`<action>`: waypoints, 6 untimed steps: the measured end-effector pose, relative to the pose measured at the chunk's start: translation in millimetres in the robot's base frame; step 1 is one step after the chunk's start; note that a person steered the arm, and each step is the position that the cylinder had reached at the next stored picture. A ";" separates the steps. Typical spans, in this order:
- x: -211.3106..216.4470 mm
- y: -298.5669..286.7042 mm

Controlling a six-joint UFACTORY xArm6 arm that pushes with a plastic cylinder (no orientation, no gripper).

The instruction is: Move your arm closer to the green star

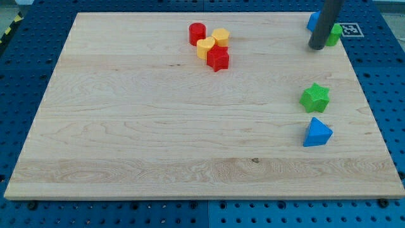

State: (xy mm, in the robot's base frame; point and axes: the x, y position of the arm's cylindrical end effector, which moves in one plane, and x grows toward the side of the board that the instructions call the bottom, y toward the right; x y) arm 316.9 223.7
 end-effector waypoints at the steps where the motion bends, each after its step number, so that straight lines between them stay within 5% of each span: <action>1: 25.7 -33.5; 6: 174.4 -81.0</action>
